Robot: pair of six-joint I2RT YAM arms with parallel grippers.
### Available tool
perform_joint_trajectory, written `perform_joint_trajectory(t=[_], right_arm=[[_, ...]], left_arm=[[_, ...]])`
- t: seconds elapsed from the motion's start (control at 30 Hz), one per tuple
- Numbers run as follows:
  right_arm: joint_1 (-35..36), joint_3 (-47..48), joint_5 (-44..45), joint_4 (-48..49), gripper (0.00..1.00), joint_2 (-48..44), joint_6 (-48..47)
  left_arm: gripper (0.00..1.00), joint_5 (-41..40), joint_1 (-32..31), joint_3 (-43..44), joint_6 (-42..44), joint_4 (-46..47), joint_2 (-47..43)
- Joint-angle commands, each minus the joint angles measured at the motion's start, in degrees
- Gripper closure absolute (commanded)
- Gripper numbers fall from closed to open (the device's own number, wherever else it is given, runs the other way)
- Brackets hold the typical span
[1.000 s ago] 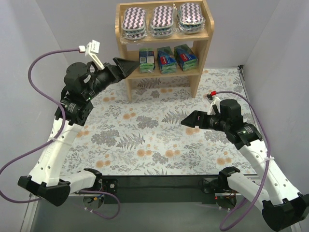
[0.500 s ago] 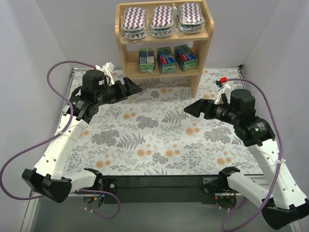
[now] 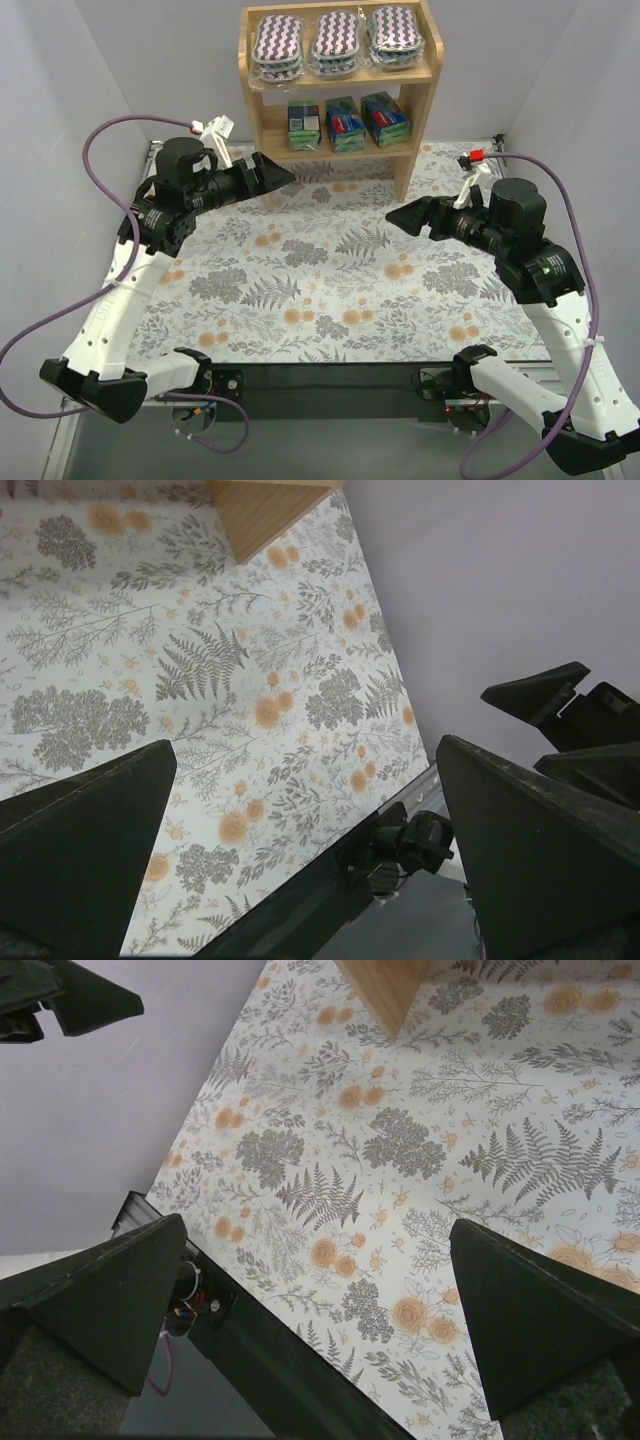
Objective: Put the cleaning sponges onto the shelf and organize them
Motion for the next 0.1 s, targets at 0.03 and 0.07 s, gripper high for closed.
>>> perform_joint_trajectory(t=[0.03,0.07], right_arm=[[0.26,3.02,2.14,0.74,0.01,-1.15,-2.04],[0.26,3.11,3.27,0.66,0.01,-1.06,-2.13]], left_arm=[[0.02,2.1,0.14,3.07,2.0,-0.49,-0.42],[0.02,1.93,0.14,3.07,2.0,0.03,-0.51]])
